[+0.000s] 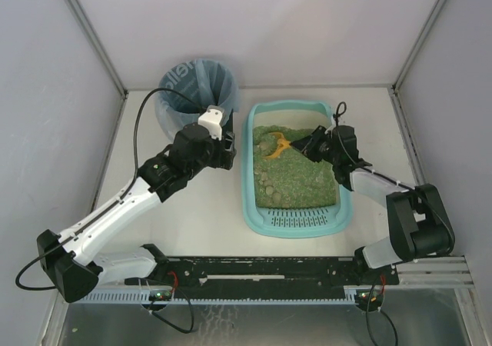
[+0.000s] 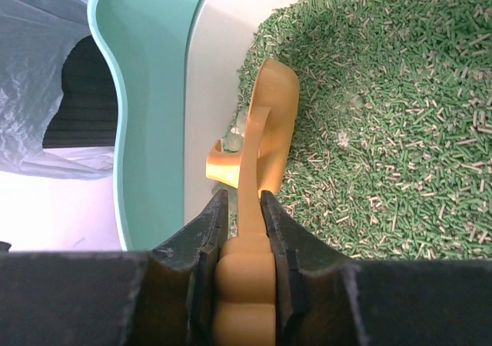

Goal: Clean the litter box

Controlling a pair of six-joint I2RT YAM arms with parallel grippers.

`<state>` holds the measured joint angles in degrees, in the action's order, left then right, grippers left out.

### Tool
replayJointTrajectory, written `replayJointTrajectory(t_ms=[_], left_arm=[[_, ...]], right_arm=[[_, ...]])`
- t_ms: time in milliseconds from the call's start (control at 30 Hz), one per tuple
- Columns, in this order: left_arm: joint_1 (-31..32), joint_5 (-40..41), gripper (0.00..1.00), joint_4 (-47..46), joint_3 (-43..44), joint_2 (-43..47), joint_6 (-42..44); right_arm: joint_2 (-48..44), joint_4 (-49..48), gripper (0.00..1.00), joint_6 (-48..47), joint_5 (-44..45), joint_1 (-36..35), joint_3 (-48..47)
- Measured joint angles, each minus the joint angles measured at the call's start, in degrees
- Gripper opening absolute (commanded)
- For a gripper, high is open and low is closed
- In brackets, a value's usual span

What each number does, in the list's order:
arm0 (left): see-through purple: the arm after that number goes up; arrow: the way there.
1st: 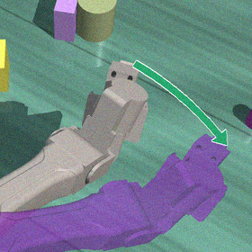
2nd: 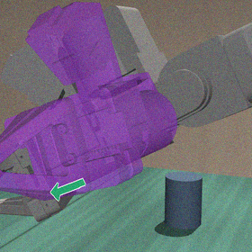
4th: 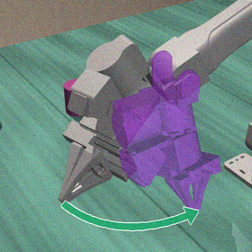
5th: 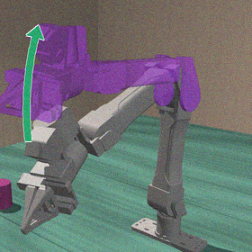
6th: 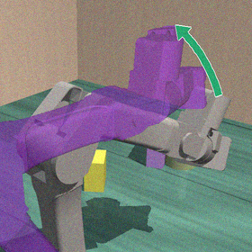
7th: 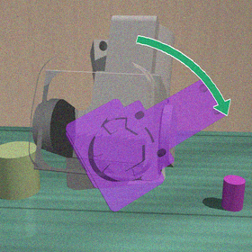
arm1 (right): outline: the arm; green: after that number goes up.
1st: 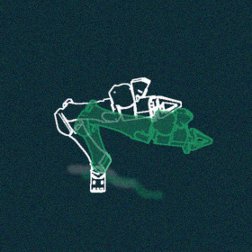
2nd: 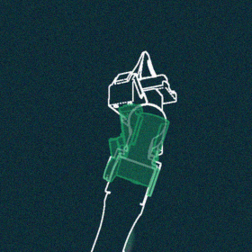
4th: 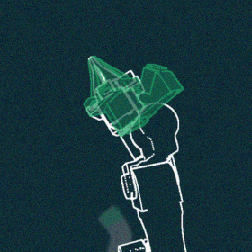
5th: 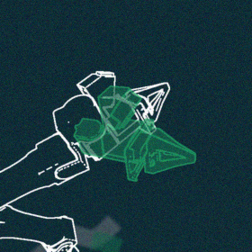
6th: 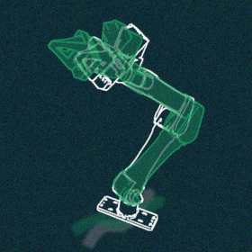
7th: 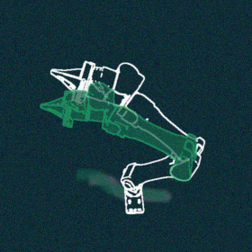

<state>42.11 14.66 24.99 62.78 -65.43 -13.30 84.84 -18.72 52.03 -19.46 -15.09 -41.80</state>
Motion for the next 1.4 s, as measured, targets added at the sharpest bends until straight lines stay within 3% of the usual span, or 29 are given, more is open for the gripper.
replayJointTrajectory(t_ms=[667,1067,1267,1400], left_arm=[[0.0,0.2,0.74,0.0,0.0,0.7,0.4],[0.0,0.8,0.74,-0.4,0.0,3.3,0.5],[0.0,1.7,0.74,-0.5,0.0,3.9,0.5],[0.0,1.7,0.74,-0.5,0.0,3.9,0.5]], right_arm=[[-17.0,-9.8,0.0,5.0,-0.2,5.6,14.3],[-32.7,-18.0,0.0,12.5,-9.1,19.2,28.5],[-38.3,-17.5,0.0,16.0,-12.8,19.7,31.8],[-46.8,-16.5,0.0,18.5,-15.0,25.8,33.7]])
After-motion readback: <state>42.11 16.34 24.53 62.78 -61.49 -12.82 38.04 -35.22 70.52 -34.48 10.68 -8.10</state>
